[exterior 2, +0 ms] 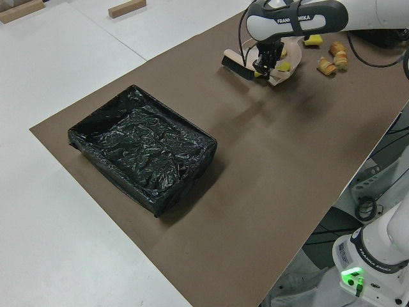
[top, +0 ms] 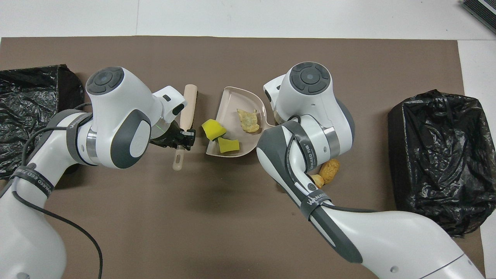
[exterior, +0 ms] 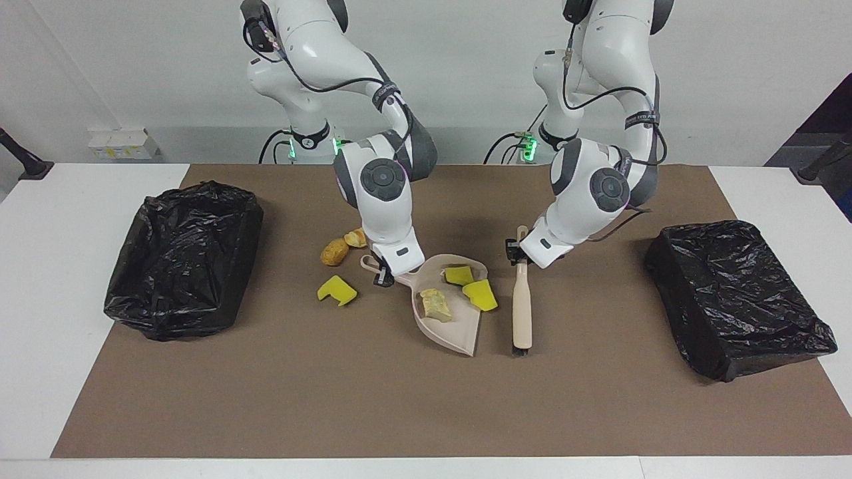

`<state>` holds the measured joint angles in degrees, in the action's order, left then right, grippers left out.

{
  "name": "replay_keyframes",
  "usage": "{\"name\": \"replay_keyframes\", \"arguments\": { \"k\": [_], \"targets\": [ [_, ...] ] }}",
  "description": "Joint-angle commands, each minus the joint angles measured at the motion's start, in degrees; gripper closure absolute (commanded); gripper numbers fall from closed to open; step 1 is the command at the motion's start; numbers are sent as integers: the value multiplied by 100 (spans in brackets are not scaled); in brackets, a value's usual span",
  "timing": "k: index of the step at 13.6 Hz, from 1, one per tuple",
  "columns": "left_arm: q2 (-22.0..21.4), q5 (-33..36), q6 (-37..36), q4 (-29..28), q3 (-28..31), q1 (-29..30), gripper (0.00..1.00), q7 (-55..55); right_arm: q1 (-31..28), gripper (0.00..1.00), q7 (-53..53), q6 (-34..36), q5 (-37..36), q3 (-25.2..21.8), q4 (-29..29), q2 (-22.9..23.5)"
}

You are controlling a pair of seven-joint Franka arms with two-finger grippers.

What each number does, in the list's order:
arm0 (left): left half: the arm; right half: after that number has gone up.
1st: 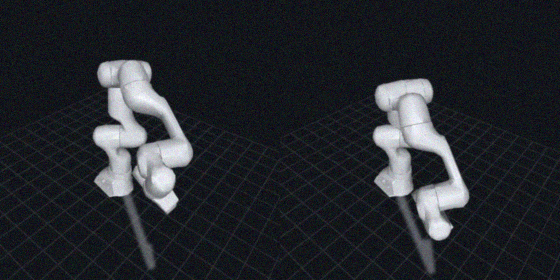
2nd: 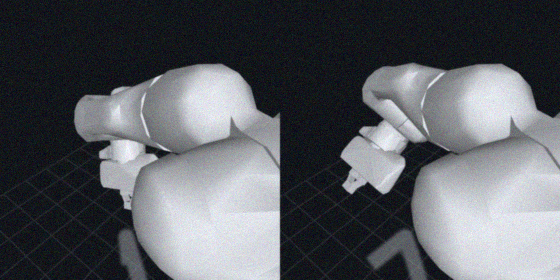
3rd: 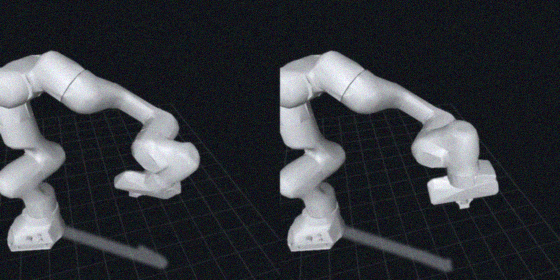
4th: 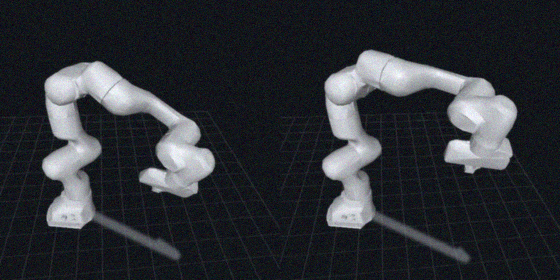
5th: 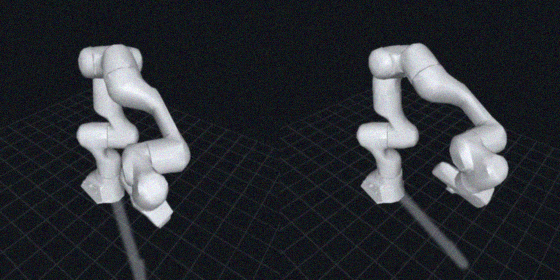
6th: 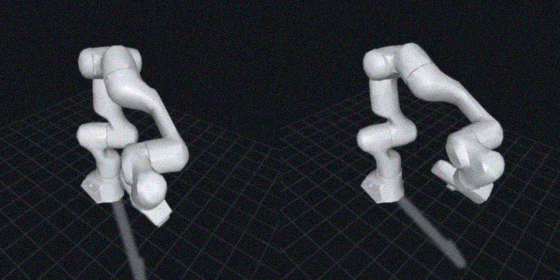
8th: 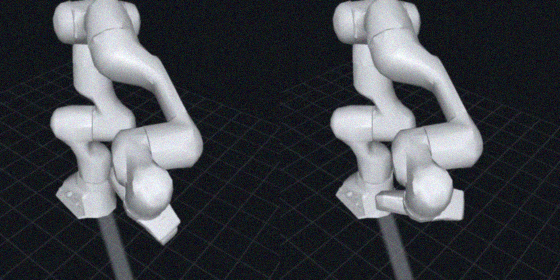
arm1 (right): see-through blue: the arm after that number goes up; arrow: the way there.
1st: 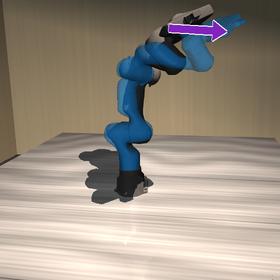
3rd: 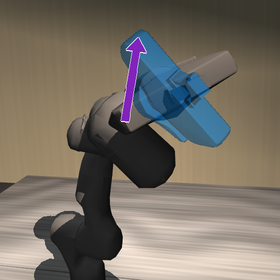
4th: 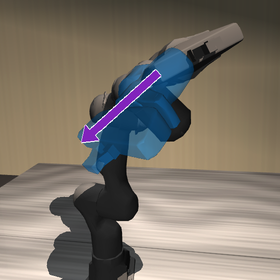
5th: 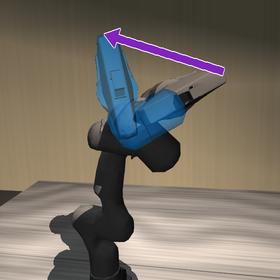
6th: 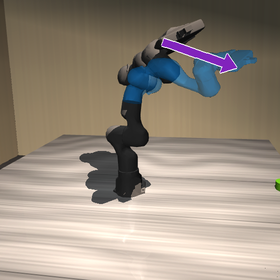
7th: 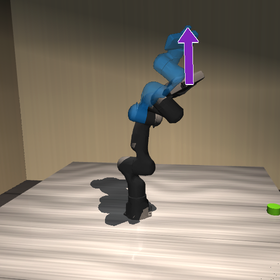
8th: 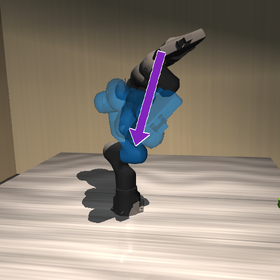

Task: Sweep and dump trash in bin

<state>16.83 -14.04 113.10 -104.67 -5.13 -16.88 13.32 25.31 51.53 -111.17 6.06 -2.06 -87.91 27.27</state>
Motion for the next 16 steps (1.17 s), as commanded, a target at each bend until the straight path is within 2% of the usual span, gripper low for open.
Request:
{"name": "replay_keyframes", "arguments": {
  "k": [1,3,9,10,12,16],
  "targets": [
    [-609,33,677,-1009,29,-367,100,503,-377,100,768,-220,859,57,-95,-142],
    [-593,24,696,-950,29,-369,100,654,-500,100,999,-221,1064,57,-103,-169],
    [-716,-55,143,-326,-6,-369,100,935,-421,100,973,-212,959,39,-252,-248],
    [-733,-46,151,-308,-23,-395,100,1005,-413,100,999,-212,820,22,-288,-257],
    [-769,-46,134,-282,-15,-326,100,1015,-386,100,982,-238,-145,48,-621,-449],
    [-743,-20,282,-431,47,-123,100,936,-219,100,955,-467,-324,39,-824,-477]
  ]
}}
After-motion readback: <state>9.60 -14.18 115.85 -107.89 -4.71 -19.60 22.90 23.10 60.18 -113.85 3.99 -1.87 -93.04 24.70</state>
